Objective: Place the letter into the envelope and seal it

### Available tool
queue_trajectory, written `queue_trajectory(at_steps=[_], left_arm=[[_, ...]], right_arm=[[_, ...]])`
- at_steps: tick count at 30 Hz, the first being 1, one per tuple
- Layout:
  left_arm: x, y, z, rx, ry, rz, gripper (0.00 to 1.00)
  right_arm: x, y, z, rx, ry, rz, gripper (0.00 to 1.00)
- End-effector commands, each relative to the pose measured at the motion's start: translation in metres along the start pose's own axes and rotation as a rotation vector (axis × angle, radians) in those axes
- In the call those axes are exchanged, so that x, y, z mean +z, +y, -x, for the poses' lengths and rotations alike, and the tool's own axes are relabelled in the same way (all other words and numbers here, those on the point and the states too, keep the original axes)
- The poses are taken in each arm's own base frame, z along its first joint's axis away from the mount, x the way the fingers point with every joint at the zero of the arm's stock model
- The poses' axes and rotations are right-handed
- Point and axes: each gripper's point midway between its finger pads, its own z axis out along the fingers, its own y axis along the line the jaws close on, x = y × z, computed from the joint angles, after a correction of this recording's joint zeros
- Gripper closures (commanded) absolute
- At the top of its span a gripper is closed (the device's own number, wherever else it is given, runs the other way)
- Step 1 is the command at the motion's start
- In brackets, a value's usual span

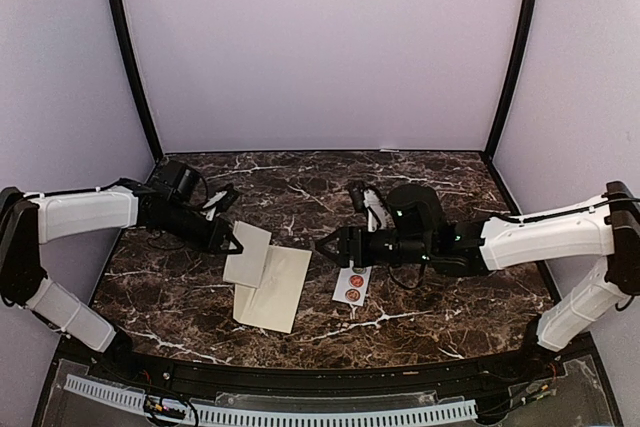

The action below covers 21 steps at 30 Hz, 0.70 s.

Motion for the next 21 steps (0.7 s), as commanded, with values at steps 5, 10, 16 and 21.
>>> queue_trajectory(at_steps=[5, 10, 16, 21], left_arm=[[0.011, 0.023, -0.023, -0.04, 0.074, 0.069, 1.0], [0.012, 0.026, -0.031, -0.07, 0.083, 0.075, 1.0], [0.017, 0.022, -0.041, -0.125, 0.087, 0.027, 1.0], [0.021, 0.017, -0.048, -0.159, 0.099, -0.016, 1.0]], right_arm=[[0.015, -0.01, -0.005, 0.056, 0.017, -0.062, 0.3], [0.031, -0.017, -0.019, 0.118, 0.054, -0.068, 0.32], [0.053, -0.027, -0.036, 0.148, 0.113, -0.087, 0.34], [0.061, -0.03, -0.039, 0.143, 0.128, -0.105, 0.35]])
